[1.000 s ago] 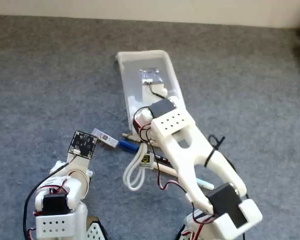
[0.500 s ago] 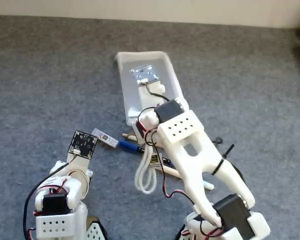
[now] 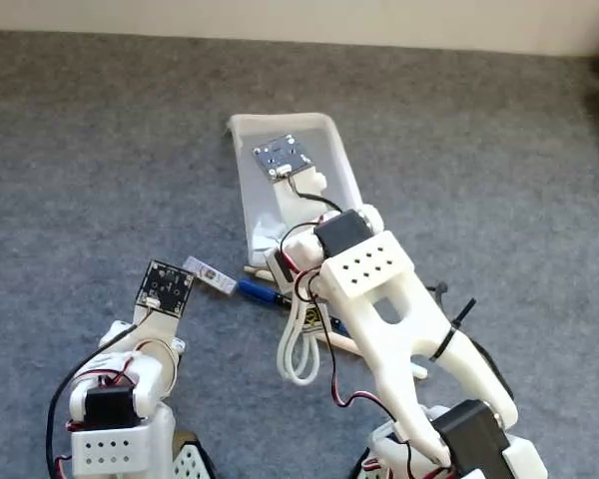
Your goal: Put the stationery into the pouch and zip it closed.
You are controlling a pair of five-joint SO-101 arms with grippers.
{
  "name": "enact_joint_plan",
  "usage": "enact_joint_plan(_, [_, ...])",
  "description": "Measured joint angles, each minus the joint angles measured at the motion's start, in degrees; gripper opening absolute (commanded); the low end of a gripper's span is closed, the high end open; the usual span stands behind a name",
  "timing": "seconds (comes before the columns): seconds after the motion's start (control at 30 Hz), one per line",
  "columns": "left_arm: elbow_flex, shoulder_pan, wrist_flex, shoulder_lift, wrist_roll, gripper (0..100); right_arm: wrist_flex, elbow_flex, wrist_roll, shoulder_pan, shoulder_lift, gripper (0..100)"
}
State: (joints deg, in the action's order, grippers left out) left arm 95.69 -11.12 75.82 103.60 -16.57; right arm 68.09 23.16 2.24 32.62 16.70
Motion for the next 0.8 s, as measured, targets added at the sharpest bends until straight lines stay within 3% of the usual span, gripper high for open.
enact_joint_plan(0.13, [-4.2, -2.7, -1.0, 0.1, 0.0, 1, -0.5, 0.0, 0.0, 0.0, 0.0, 0.4])
enact_joint_plan(0.3, [-6.8, -3.3, -8.4, 0.1, 0.0, 1, -1.6, 0.2, 0.0, 0.0, 0.4, 0.4])
enact_joint_plan(0.5, [-7.6, 0.4, -12.7, 0.1, 0.5, 22, -6.2, 7.2, 0.0, 0.0, 8.0, 0.4])
enact_joint_plan(0.7, [-9.8, 3.5, -12.8, 0.2, 12.4, 25, -10.7, 13.7, 0.0, 0.0, 14.8, 0.4])
enact_joint_plan(0.8, [-11.4, 6.2, -12.8, 0.2, 14.0, 25, -11.0, 15.2, 0.0, 0.7, 17.0, 0.4])
